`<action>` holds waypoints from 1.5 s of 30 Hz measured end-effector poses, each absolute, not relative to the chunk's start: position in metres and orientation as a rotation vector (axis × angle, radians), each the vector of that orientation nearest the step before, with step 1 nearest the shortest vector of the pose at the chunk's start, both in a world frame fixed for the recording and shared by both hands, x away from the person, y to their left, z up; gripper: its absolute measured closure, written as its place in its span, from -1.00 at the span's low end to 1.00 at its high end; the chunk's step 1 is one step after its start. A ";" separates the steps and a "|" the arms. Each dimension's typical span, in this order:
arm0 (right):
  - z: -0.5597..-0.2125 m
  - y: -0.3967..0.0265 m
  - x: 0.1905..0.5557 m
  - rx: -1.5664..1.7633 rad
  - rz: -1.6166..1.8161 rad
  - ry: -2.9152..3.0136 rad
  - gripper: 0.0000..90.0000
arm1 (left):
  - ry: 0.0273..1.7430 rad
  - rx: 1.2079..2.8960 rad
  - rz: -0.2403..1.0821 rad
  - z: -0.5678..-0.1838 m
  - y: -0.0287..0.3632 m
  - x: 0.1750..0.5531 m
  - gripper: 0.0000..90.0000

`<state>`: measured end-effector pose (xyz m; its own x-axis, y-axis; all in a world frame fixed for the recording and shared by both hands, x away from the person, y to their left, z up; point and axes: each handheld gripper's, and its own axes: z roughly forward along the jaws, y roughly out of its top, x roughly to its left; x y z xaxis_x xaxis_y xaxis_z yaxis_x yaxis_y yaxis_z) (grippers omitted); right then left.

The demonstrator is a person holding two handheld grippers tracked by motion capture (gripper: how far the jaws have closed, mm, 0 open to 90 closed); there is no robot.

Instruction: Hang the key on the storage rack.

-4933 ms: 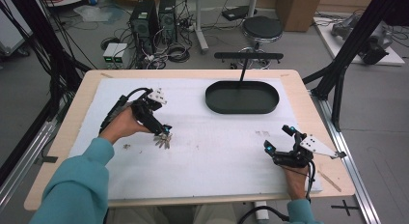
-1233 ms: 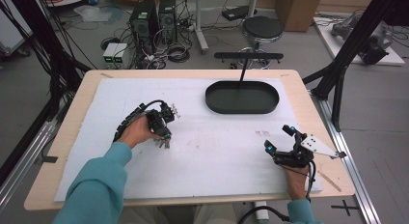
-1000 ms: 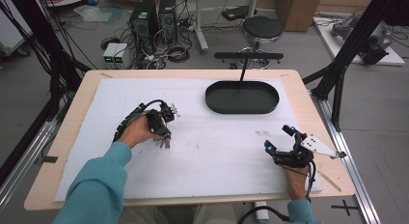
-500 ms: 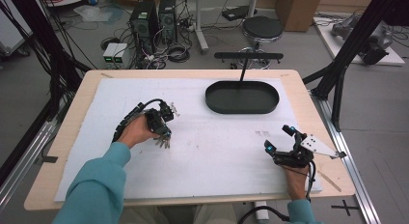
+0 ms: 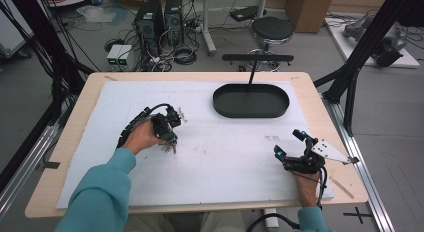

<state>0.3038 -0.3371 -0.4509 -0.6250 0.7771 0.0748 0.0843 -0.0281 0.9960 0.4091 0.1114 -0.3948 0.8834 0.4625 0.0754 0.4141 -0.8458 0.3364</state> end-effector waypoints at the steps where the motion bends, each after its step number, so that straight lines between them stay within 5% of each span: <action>1: -0.451 -0.337 0.304 0.904 1.705 1.725 -0.99 | 0.657 2.733 0.217 -0.394 0.112 0.409 0.96; 7: -0.451 -0.337 0.304 0.904 1.706 1.726 -0.99 | 0.663 2.653 0.222 -0.382 0.118 0.407 0.97; 18: -0.451 -0.337 0.304 0.903 1.703 1.725 -0.99 | 0.670 2.219 0.144 -0.337 0.148 0.397 0.97; 31: -0.448 -0.338 0.309 0.919 1.685 1.772 -0.99 | 0.540 1.900 0.142 -0.304 0.167 0.374 0.97; 45: -0.346 -0.307 0.336 0.651 1.758 1.989 -0.99 | 0.433 1.794 0.113 -0.299 0.168 0.368 0.97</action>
<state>0.3358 -0.3073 -0.3458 -0.8092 0.5875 0.0048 0.0770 0.0980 0.9922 0.3683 0.1681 -0.2989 0.9254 0.3483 -0.1494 0.2306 -0.2046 0.9513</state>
